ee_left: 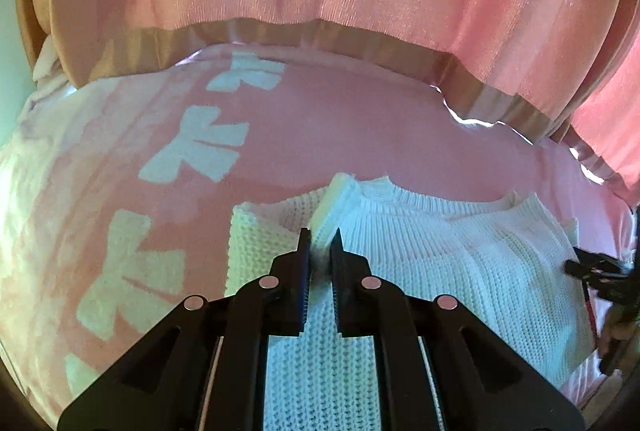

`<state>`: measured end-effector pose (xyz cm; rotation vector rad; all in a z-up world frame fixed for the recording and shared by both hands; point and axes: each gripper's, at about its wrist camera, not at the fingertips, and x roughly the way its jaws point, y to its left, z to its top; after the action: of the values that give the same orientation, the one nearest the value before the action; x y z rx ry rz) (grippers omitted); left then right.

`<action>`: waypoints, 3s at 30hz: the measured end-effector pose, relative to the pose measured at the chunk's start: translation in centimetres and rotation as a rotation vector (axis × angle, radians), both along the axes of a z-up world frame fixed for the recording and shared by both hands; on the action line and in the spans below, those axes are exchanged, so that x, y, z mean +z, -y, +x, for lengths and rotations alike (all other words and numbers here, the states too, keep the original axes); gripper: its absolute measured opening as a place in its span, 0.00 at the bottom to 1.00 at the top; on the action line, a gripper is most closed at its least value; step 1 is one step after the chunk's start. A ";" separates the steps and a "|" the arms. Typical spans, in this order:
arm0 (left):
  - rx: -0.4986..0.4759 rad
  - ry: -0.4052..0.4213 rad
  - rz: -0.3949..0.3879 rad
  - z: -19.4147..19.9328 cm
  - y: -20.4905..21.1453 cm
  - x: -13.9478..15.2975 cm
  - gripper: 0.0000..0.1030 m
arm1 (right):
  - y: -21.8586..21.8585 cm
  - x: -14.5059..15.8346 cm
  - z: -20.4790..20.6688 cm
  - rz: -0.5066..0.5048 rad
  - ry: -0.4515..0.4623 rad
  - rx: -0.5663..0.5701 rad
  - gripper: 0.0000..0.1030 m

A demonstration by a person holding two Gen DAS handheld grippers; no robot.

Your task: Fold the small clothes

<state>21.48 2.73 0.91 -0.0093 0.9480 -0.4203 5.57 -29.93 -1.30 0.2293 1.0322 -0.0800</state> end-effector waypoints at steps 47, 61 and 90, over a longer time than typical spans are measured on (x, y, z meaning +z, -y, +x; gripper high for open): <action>0.383 -0.189 -0.104 -13.4 -10.2 -4.4 0.78 | -0.8 -1.3 -17.6 0.286 0.036 -0.361 0.52; 0.231 -0.274 -0.026 -17.8 -9.6 -2.6 0.11 | 0.2 4.2 -22.9 -0.025 -0.001 -0.336 0.13; 0.076 -0.077 0.145 -3.7 3.7 -1.7 0.00 | 2.0 2.1 -4.4 -0.126 0.013 -0.074 0.07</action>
<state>17.78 -1.02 -0.78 0.0708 1.0488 -0.2823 1.19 -31.90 0.84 0.1531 1.0021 -0.2098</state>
